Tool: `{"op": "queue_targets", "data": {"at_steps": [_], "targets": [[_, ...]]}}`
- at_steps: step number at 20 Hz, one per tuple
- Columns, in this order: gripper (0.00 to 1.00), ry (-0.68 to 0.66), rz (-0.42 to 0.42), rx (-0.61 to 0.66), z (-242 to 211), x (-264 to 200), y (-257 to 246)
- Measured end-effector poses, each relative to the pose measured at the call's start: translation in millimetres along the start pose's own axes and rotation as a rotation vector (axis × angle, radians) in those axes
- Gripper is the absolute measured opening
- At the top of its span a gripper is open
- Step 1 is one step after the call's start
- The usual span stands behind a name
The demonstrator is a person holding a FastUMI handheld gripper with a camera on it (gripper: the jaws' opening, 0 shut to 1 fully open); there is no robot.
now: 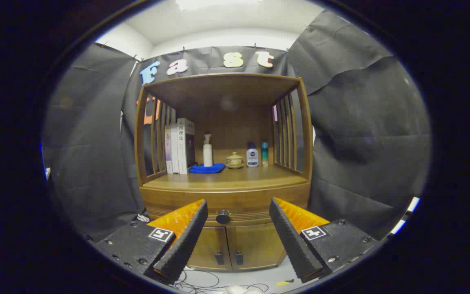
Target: Pull open the drawer, take out the items inside it, and place them on the countertop above the cabinet.
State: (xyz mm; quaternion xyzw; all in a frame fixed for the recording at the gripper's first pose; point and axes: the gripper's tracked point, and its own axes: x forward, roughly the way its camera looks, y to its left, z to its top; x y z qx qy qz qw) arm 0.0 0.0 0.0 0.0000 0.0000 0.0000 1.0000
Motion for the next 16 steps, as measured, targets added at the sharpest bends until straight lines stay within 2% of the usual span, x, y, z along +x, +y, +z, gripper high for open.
{"op": "queue_targets", "data": {"at_steps": [10, 16], "targets": [[0.99, 0.012, 0.007, -0.011, -6, 9, 5], [0.99, 0.032, 0.013, -0.02, -23, 36, 11]]}}
